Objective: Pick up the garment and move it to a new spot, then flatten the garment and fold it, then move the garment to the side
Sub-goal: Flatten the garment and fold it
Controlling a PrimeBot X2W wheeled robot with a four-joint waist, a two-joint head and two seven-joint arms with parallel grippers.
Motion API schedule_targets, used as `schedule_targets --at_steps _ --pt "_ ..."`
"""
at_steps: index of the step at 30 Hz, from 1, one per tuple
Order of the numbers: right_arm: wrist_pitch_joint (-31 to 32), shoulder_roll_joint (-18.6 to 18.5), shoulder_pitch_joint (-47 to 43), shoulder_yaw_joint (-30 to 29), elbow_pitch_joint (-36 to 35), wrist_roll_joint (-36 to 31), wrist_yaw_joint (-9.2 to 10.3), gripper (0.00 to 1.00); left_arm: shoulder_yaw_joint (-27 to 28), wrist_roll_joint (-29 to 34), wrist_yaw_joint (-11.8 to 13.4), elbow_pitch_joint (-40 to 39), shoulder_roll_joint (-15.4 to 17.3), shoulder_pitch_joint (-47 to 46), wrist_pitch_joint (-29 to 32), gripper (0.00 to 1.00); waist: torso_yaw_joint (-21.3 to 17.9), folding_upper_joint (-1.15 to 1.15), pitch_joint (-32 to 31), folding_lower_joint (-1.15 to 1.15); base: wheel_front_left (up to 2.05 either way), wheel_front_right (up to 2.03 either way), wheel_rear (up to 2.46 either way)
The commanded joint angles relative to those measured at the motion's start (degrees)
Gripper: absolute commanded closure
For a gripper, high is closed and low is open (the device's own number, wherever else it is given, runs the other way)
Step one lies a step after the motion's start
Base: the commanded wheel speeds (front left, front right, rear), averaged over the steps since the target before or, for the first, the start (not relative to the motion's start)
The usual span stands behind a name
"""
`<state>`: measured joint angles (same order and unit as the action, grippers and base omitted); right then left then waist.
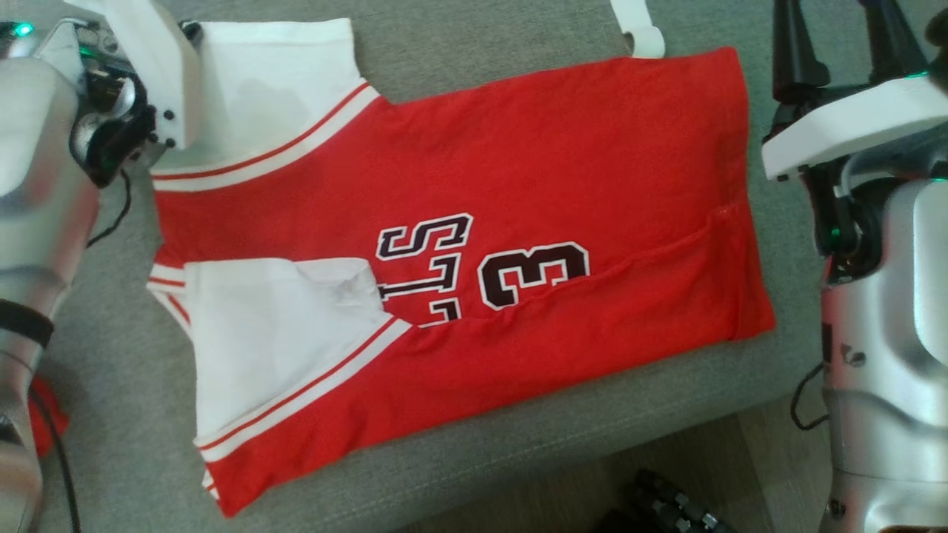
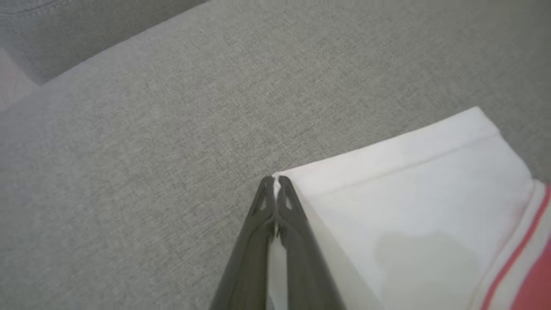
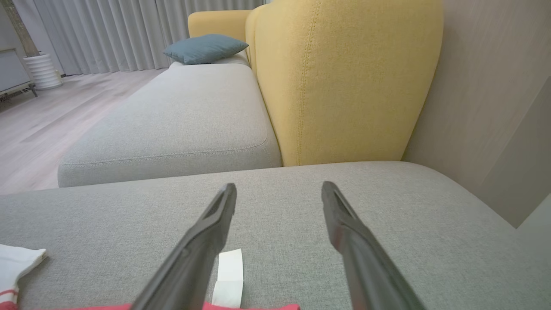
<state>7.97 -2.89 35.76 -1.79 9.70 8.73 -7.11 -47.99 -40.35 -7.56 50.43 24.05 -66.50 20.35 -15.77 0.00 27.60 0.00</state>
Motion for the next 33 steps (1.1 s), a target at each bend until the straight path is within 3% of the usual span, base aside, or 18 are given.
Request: schedule_targets --at_steps 1,10,16,26,33 --pt "-0.44 0.01 0.69 0.46 -1.79 -0.58 -0.37 0.0 1.17 -0.32 0.08 -0.5 2.09 -1.58 -0.69 1.0 0.57 0.0 -0.5 0.0 0.0 0.0 0.0" --pt "1.83 -1.99 0.29 -1.84 2.93 0.98 -0.37 0.0 0.93 -2.04 0.08 -4.4 0.49 -0.97 -11.48 1.0 5.85 0.0 -5.18 0.0 0.0 0.0 0.0" --pt "4.76 -4.52 0.18 -3.7 8.71 3.17 -0.37 0.0 1.25 -2.28 1.13 -10.32 0.07 1.63 -15.54 1.0 9.57 0.0 -8.03 0.0 0.0 0.0 0.0" --pt "10.87 -8.97 0.96 -3.94 20.1 5.34 -0.37 0.0 0.54 -2.73 5.72 -26.49 3.46 9.1 -14.05 1.0 13.11 0.0 -8.84 0.0 0.0 0.0 0.0" --pt "13.83 -11.18 1.67 -2.07 24.32 5.92 -0.37 0.0 0.08 -2.96 7.99 -33.43 5.67 12.02 -12.02 1.0 13.49 0.0 -7.68 0.0 0.0 0.0 0.0"
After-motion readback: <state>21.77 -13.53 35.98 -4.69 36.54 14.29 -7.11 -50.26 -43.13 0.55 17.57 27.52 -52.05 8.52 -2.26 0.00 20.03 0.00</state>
